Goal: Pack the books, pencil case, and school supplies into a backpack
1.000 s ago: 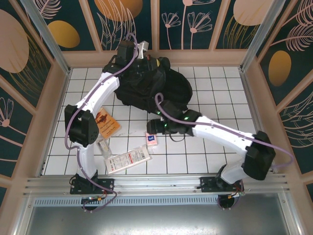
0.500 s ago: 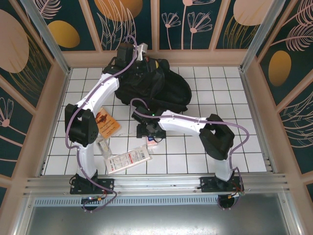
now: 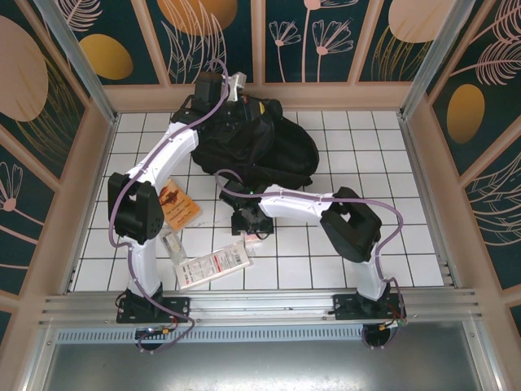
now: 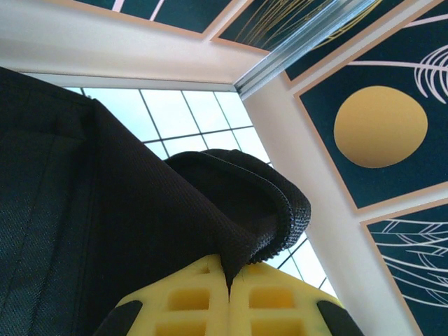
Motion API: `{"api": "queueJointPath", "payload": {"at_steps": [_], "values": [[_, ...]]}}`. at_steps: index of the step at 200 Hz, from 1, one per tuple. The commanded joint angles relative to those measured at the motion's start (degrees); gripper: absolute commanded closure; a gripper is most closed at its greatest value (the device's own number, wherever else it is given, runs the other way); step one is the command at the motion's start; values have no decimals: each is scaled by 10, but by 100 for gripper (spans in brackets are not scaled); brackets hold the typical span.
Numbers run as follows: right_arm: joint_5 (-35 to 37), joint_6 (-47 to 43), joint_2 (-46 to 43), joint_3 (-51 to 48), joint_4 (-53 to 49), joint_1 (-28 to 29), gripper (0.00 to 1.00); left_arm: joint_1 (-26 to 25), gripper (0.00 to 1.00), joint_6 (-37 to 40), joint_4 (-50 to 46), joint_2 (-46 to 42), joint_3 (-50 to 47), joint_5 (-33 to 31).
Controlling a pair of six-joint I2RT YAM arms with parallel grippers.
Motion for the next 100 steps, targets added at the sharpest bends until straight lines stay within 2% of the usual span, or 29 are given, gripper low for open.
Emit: {"api": "queueJointPath", "payload": {"at_steps": [1, 37, 59, 100], "values": [[-4, -12, 14, -11, 0, -6, 25, 6, 100, 4, 48, -16, 1, 16], [-4, -13, 18, -10, -3, -6, 31, 6, 100, 5, 47, -19, 3, 17], [10, -16, 12, -11, -6, -6, 41, 6, 100, 4, 48, -16, 4, 19], [45, -16, -28, -5, -43, -6, 44, 7, 100, 6, 46, -15, 5, 20]]}}
